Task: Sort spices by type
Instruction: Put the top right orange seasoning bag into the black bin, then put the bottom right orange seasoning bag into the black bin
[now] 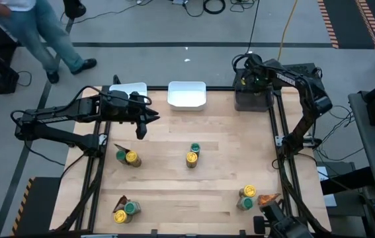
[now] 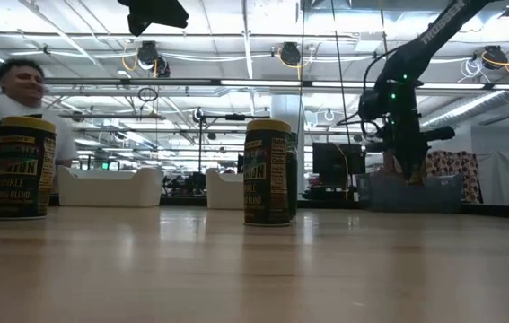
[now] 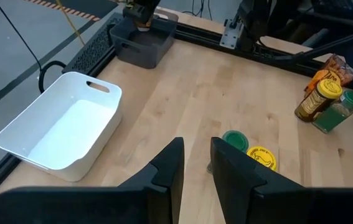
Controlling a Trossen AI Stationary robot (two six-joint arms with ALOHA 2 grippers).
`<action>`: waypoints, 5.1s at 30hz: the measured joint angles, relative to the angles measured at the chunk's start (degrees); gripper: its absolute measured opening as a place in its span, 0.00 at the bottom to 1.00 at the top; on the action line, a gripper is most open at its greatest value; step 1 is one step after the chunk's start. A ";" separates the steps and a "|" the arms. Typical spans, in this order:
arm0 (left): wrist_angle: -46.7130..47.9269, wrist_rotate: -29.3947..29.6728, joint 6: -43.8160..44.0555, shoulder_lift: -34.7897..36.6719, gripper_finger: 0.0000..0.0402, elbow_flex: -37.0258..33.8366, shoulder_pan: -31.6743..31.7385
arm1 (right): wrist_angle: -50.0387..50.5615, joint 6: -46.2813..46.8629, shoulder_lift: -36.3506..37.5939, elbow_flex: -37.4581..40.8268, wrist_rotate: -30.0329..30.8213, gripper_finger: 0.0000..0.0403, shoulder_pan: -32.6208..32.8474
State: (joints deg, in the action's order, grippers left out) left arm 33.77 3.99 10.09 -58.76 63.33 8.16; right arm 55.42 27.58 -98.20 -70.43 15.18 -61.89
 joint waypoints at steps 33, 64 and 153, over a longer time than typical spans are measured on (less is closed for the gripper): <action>-0.03 0.00 0.02 0.00 0.21 0.00 0.00 | -0.76 -4.68 -2.32 0.00 -0.47 0.54 -0.76; -0.36 0.85 -0.41 -0.02 0.21 0.00 0.01 | -17.12 -10.12 26.32 0.00 -13.43 0.47 3.53; -12.84 2.86 -6.10 -6.38 0.21 0.02 1.60 | -0.06 10.75 11.46 14.24 -23.86 0.47 117.55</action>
State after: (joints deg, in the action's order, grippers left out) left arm 20.93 6.85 3.99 -65.14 63.35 9.76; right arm 55.36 38.33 -86.74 -56.19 -8.69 55.66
